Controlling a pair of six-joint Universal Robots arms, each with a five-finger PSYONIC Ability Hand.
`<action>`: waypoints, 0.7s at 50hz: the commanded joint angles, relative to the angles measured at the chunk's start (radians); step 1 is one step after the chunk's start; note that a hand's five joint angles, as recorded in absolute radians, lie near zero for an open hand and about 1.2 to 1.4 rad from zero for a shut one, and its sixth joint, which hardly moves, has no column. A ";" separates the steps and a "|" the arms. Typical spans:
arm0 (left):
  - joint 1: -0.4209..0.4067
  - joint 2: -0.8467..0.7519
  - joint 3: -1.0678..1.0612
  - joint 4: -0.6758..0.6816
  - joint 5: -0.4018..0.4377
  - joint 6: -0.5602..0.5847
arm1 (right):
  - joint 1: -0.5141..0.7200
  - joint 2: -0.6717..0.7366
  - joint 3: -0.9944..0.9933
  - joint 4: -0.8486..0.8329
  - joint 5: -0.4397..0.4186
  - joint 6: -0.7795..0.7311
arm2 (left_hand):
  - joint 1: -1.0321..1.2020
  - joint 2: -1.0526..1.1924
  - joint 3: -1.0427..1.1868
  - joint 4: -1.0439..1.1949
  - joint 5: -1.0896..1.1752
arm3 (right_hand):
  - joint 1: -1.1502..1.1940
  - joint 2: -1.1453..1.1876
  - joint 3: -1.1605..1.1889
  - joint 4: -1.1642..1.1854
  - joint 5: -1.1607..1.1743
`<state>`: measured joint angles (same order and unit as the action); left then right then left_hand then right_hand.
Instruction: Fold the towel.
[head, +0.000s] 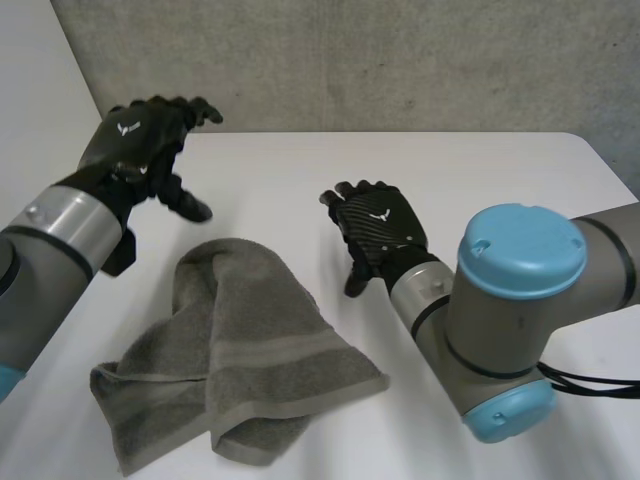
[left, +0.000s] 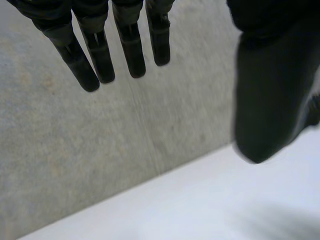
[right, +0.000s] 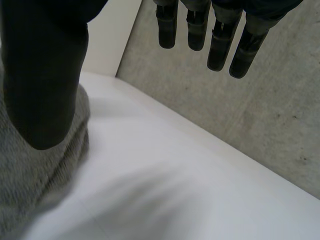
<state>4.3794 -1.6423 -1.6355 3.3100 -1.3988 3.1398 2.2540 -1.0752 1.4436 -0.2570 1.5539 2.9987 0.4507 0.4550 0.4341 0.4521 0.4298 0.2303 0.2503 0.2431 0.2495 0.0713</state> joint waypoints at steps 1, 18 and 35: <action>0.026 0.061 -0.116 -0.079 0.038 0.224 | -0.037 -0.025 0.012 0.104 -0.086 -0.118 | -0.184 -0.189 -0.168 -0.186 -0.338 | -0.056 -0.076 -0.069 -0.075 -0.071; 0.170 0.116 -0.403 -0.132 0.046 0.486 | -0.048 -0.054 0.095 0.156 -0.176 -0.195 | -0.167 -0.171 -0.150 -0.168 -0.320 | -0.056 -0.076 -0.069 -0.075 -0.071; 0.163 -0.068 -0.397 -0.038 0.032 0.528 | -0.036 -0.048 0.110 0.130 -0.176 -0.195 | 0.726 0.721 0.742 0.724 0.572 | -0.056 -0.076 -0.069 -0.075 -0.071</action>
<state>4.5575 -1.6380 -2.0819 3.2412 -1.3584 3.6709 2.2190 -1.1228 1.5437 -0.1117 1.3764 2.8042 0.6089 0.6043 0.5966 0.5936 0.5988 0.2302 0.2503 0.2431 0.2495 0.0708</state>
